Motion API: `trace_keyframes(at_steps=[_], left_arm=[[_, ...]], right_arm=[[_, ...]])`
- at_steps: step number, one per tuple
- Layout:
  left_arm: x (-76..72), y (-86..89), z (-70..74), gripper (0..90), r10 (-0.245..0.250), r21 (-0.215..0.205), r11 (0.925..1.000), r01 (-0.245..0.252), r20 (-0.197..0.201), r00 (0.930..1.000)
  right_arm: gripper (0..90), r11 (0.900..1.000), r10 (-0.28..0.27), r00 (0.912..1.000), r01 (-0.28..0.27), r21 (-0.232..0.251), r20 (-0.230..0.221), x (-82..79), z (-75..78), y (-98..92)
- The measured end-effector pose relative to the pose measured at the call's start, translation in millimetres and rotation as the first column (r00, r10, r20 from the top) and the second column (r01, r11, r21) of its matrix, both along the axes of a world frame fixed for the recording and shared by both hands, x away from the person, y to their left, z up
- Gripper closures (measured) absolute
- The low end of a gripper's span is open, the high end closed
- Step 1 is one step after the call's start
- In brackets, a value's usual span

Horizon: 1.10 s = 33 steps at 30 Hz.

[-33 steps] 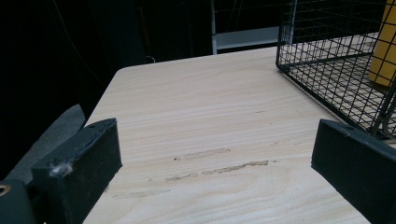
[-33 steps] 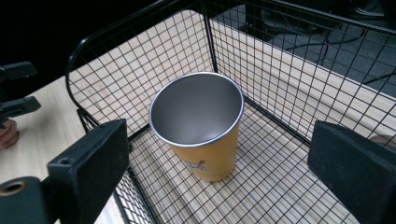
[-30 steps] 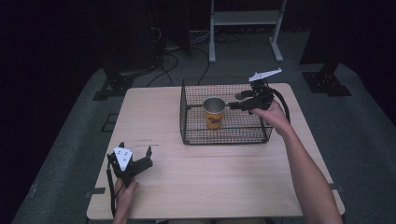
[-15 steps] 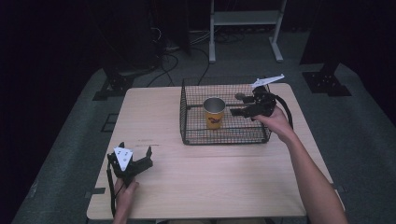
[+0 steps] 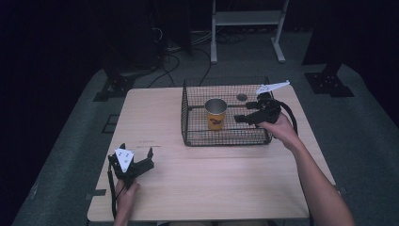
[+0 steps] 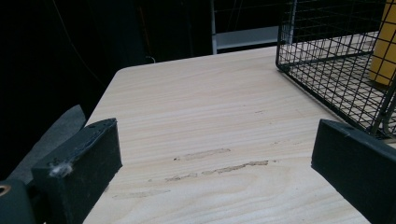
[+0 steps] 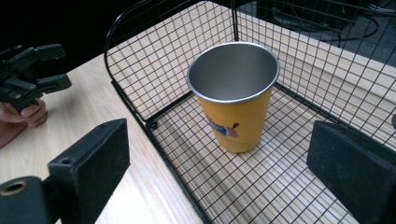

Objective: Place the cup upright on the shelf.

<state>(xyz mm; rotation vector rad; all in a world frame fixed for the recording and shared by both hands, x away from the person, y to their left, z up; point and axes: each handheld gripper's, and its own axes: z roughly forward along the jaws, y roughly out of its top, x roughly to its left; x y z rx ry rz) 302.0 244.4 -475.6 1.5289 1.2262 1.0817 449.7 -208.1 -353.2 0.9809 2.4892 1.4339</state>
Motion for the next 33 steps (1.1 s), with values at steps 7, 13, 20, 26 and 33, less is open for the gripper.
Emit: trace_keyframes(at_steps=[7, 13, 20, 26, 33], left_arm=[[0.0, -0.1, 0.0, 0.8, 0.0, 0.001, 1.0, 0.0, -0.001, 1.0], [0.0, 0.0, 0.0, 0.8, 0.0, 0.0, 1.0, 0.0, -0.001, 1.0], [0.0, 0.0, 0.0, 0.8, -0.001, 0.0, 1.0, 0.001, -0.001, 1.0], [0.0, 0.1, 0.0, 0.8, 0.0, 0.0, 1.0, 0.0, -0.001, 1.0], [0.0, -0.1, 0.0, 0.8, 0.0, 0.001, 1.0, 0.0, -0.001, 1.0]], right_arm=[[5.2, 1.0, 0.009, 1.0, -0.009, 0.002, 0.004, -6.0, -1.1, 0.6], [5.2, 0.999, 0.038, 0.9992, -0.038, -0.006, 0.013, -15.2, -1.6, 6.0], [5.3, 0.998, 0.065, 0.9977, -0.065, -0.008, 0.019, -26.9, -6.2, 9.3], [5.3, 0.997, 0.082, 0.9965, -0.082, -0.011, 0.016, -36.2, -13.7, 8.7], [5.3, 0.995, 0.098, 0.995, -0.098, -0.006, 0.013, -45.7, -23.2, 7.4]])
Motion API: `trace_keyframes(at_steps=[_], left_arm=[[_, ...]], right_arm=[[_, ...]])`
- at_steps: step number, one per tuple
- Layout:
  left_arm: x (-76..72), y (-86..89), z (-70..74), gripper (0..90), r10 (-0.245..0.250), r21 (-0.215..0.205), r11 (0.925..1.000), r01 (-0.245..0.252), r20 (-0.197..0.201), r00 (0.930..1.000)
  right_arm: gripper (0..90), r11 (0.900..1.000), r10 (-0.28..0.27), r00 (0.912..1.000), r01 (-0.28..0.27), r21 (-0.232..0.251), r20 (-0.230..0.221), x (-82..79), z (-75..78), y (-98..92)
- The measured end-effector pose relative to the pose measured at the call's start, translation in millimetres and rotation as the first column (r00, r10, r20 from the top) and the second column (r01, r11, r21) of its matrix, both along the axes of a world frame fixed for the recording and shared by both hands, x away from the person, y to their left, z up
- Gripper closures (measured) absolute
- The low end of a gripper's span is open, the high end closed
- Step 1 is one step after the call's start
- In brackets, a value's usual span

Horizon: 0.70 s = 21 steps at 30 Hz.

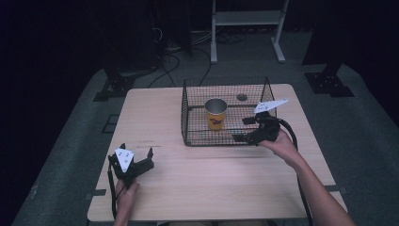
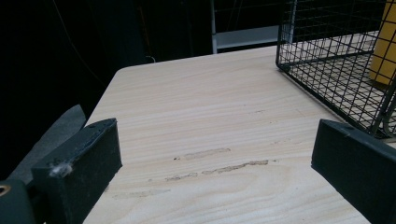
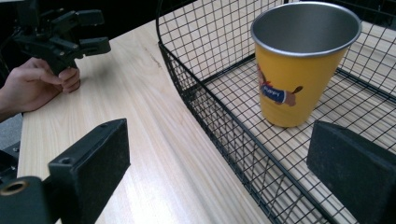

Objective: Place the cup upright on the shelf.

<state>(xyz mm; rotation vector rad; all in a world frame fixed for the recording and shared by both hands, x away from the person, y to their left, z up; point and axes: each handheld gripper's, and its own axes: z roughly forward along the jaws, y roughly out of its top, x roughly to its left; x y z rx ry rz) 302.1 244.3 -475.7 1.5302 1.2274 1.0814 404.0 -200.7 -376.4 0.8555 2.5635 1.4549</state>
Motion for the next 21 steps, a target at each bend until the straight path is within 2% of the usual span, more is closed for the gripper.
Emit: trace_keyframes(at_steps=[21], left_arm=[[0.1, -0.3, -0.2, 0.8, 0.001, 0.0, 1.0, -0.001, 0.001, 1.0]], right_arm=[[5.8, 1.0, 0.016, 0.9999, -0.016, 0.003, 0.0, -24.6, -19.9, -10.5]])
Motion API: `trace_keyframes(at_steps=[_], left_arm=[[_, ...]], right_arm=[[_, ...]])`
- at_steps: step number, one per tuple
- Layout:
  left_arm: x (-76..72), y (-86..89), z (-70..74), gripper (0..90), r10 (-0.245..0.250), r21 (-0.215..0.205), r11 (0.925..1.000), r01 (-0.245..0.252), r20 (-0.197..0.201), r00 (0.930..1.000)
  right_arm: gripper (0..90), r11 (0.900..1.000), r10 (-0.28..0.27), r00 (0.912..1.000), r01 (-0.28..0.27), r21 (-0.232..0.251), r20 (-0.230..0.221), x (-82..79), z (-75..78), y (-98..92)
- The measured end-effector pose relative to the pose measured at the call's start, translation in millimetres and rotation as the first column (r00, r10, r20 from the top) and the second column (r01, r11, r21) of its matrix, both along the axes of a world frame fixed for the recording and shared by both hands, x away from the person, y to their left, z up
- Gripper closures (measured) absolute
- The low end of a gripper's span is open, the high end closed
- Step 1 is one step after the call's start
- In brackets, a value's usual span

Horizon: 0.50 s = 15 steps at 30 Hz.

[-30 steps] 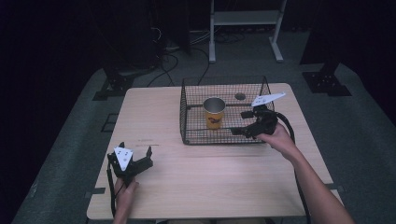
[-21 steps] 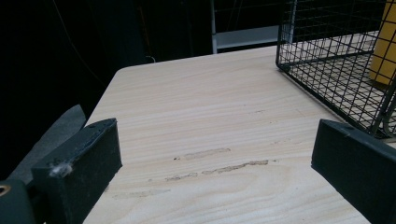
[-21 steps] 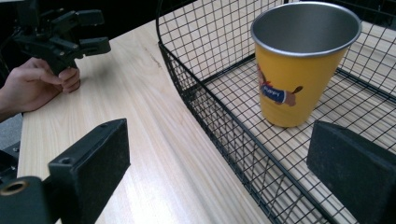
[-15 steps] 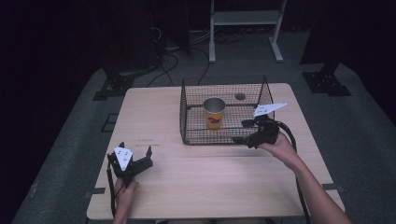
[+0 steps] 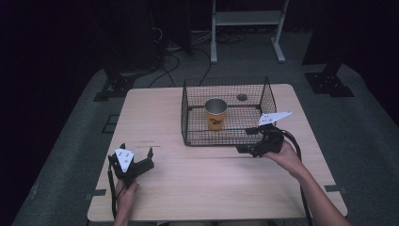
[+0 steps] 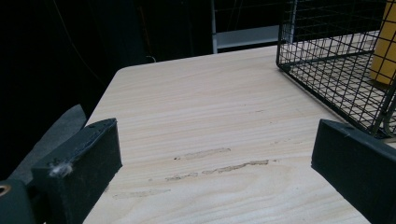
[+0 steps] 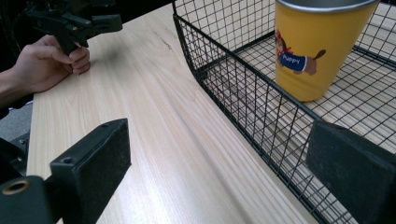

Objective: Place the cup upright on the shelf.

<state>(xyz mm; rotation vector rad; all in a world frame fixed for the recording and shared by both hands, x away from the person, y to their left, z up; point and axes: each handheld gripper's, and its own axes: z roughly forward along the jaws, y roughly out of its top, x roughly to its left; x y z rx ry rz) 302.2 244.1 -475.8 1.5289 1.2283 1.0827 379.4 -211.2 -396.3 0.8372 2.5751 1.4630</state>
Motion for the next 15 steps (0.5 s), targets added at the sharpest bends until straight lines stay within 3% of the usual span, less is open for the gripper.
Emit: trace_keyframes(at_steps=[15], left_arm=[[-0.1, -0.2, 0.0, 0.8, -0.001, 0.002, 1.0, 0.001, 0.0, 1.0]], right_arm=[[5.8, 1.0, -0.016, 0.9998, 0.017, 0.025, -0.01, -14.5, -12.7, -15.0]])
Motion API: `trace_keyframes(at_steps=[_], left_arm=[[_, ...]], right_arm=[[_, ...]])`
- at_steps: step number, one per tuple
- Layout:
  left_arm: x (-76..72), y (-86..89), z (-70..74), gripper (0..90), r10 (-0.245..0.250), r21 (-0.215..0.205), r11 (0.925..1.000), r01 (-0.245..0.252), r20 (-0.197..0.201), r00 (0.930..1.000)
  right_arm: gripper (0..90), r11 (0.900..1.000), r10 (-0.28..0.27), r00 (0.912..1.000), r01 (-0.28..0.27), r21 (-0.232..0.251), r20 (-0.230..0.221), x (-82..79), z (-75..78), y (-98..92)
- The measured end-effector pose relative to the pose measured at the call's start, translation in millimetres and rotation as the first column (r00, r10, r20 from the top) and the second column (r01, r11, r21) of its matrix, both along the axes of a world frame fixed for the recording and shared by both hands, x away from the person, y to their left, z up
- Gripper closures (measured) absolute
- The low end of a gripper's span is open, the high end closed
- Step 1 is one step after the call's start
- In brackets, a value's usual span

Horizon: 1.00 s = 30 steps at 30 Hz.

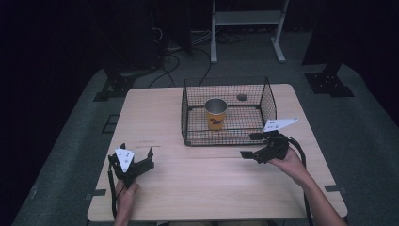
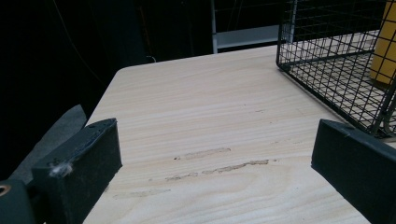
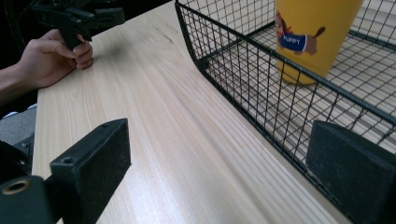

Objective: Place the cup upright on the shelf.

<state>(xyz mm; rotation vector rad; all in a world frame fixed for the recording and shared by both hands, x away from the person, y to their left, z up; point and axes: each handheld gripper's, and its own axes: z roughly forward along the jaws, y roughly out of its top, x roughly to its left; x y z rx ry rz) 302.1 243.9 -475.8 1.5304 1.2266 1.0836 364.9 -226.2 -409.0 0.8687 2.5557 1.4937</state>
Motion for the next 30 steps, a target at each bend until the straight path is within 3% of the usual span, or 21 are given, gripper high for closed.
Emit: trace_keyframes(at_steps=[20, 30], left_arm=[[-0.2, -0.4, -0.1, 0.8, -0.001, 0.003, 1.0, 0.001, 0.0, 1.0], [-0.8, -0.4, 0.1, 0.8, -0.003, 0.007, 1.0, 0.003, 0.003, 1.0]], right_arm=[[5.8, 0.999, -0.036, 0.9991, 0.036, 0.004, -0.024, -19.1, -25.8, -19.7], [5.8, 0.999, -0.052, 0.9983, 0.052, 0.01, -0.026, -28.2, -31.8, -28.0]])
